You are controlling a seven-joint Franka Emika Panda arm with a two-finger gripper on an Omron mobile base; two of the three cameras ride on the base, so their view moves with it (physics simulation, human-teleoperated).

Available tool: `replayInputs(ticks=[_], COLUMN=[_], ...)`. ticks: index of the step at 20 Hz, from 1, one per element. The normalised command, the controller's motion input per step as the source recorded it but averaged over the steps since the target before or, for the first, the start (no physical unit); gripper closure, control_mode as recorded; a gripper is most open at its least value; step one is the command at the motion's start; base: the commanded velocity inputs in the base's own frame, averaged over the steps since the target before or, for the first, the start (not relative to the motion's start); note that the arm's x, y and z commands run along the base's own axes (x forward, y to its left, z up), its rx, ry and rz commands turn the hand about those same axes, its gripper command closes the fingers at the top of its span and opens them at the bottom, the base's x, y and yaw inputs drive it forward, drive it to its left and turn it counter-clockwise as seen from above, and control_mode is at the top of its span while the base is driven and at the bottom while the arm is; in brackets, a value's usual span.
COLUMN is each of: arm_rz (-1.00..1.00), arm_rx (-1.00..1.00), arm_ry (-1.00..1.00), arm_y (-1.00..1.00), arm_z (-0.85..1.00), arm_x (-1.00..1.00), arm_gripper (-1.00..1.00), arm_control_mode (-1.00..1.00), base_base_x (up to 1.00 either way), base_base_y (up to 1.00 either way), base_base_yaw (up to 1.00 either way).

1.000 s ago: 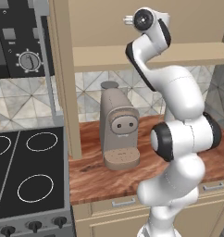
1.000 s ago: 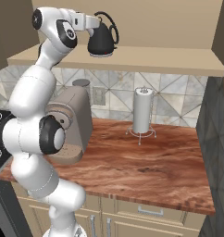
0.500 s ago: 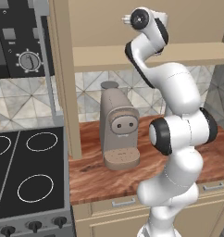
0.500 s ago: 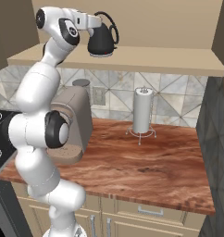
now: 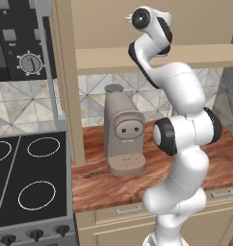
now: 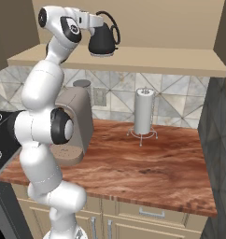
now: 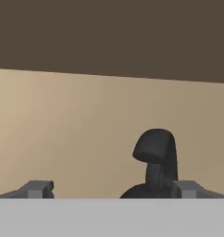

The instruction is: Open the cabinet, pick the kettle from the cabinet, and place it in the sink.

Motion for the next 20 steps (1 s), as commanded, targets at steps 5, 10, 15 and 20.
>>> replayInputs(ticks=[5,10,15,20], arm_rz=[-0.02,-0.01,-0.02,-0.02], arm_rx=[0.02,0.02,0.03,0.04], arm_ry=[0.0,0.0,0.0,0.0], arm_y=[-0.03,-0.06,-0.03,-0.03], arm_z=[0.0,0.0,0.0,-0.01], arm_x=[0.19,0.12,0.01,0.0], arm_gripper=[-1.0,-1.0,-1.0,1.0], arm_control_mode=[-1.0,-1.0,-1.0,-1.0], base_base_x=[0.0,0.0,0.0,0.0], base_base_y=[0.0,0.0,0.0,0.0], base_base_yaw=[0.0,0.0,0.0,0.0])
